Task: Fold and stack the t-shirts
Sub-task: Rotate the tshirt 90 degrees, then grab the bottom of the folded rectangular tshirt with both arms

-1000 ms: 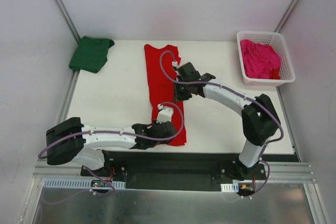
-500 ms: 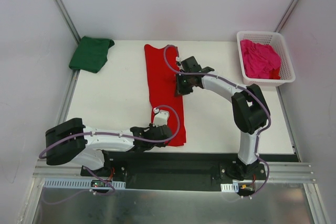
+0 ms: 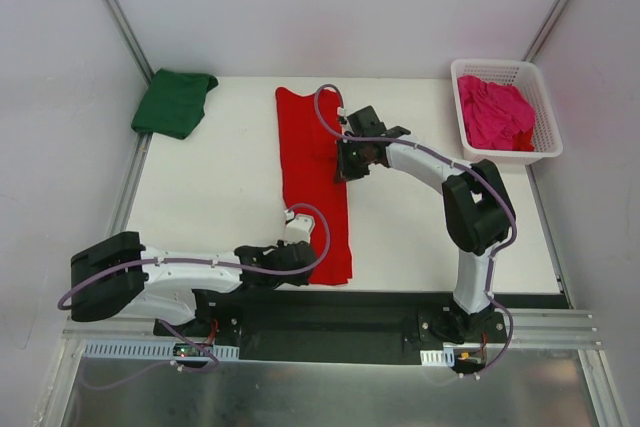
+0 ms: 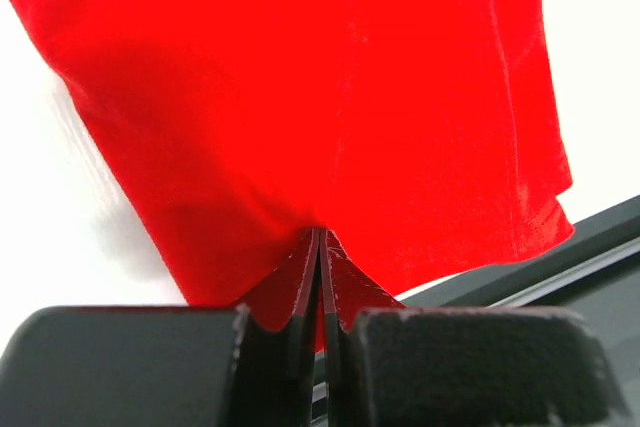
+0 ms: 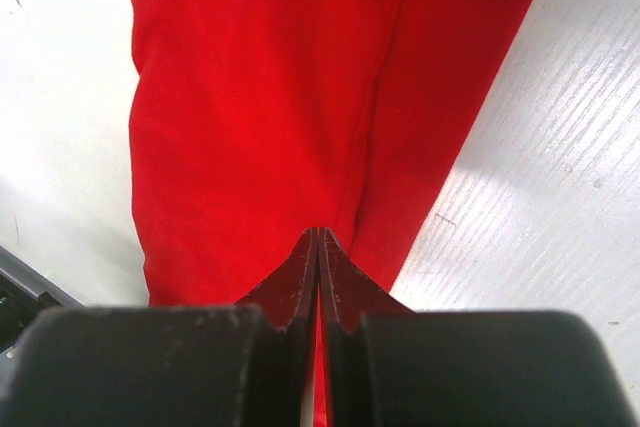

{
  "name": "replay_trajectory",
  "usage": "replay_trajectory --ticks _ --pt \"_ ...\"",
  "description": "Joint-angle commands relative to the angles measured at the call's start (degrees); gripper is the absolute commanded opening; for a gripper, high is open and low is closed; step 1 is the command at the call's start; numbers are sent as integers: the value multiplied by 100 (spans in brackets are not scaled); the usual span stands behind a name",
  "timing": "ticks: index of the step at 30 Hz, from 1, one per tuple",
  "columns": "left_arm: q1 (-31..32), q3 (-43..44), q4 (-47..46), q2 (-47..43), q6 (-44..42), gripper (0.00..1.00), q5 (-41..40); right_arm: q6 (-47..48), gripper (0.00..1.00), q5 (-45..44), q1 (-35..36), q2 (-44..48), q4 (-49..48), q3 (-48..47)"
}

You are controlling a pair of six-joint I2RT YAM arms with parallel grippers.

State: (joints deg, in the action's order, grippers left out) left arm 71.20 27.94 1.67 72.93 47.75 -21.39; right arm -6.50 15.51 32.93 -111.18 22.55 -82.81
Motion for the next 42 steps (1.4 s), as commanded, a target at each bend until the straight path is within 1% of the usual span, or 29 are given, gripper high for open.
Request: replay_trajectory --ticks 1,5,7,12,14,15,18,19,21,22,23,25,26,27,28,29,30,32,33,36,37,41,42 --pt "26 -245 430 -129 156 1 144 123 2 5 -58 272 -5 -52" --pt "34 -237 527 -182 174 1 152 140 2 -56 -58 386 39 1" --pt "69 -193 562 -278 95 3 126 158 2 -74 -67 526 57 89" --pt "175 246 799 -849 -230 20 -199 272 3 -267 -76 1070 311 326" --pt "210 552 992 -990 -458 22 -287 307 6 -425 -67 1457 486 502" --pt "201 667 1063 -1121 -538 27 -357 316 7 -478 -67 1589 557 563" --pt "219 1037 1239 -1394 -810 37 -392 255 16 -593 -58 2212 725 940" --pt "210 1116 1283 -1456 -906 40 -393 203 20 -584 -50 2371 725 1107" --pt "219 1239 1353 -1692 -925 42 -401 9 24 -549 11 2872 743 1608" --pt "219 1231 1371 -1790 -864 44 -401 -61 28 -558 47 3039 751 1784" --pt "210 1135 1380 -1904 -794 44 -410 -192 31 -584 91 3388 769 2168" --pt "219 933 1397 -2282 -504 45 -428 -377 38 -724 275 3733 795 2513" --pt "210 662 1397 -2561 -416 46 -428 -474 41 -768 354 3891 795 2698" --pt "210 529 1406 -2695 -320 47 -419 -710 43 -812 537 4206 795 2978" --pt "219 406 1423 -2818 -145 50 -375 -816 49 -899 626 4340 787 3137" --pt "210 187 1424 -3054 -65 53 -349 -957 51 -935 749 4463 734 3252" --pt "219 72 1432 -3169 136 54 -331 -1167 55 -962 976 4673 708 3479" --pt "219 -262 1424 -3502 322 57 -305 -1414 58 -1085 1215 4841 559 3674" --pt "219 -368 1406 -3600 506 58 -287 -1633 59 -1128 1451 4981 497 3779" --pt "210 -754 1415 -4013 735 59 -261 -2011 62 -1366 1838 5237 120 4263" --pt "219 -921 1415 -4101 780 59 -269 -2300 63 -1418 1910 5455 -21 4560" --pt "210 -1300 1415 -4610 1017 60 -287 -3014 66 -1366 2156 5879 -1170 5351" --pt "210 -1352 1415 -4664 1070 60 -313 -3076 66 -1410 2243 5897 -1252 5441"
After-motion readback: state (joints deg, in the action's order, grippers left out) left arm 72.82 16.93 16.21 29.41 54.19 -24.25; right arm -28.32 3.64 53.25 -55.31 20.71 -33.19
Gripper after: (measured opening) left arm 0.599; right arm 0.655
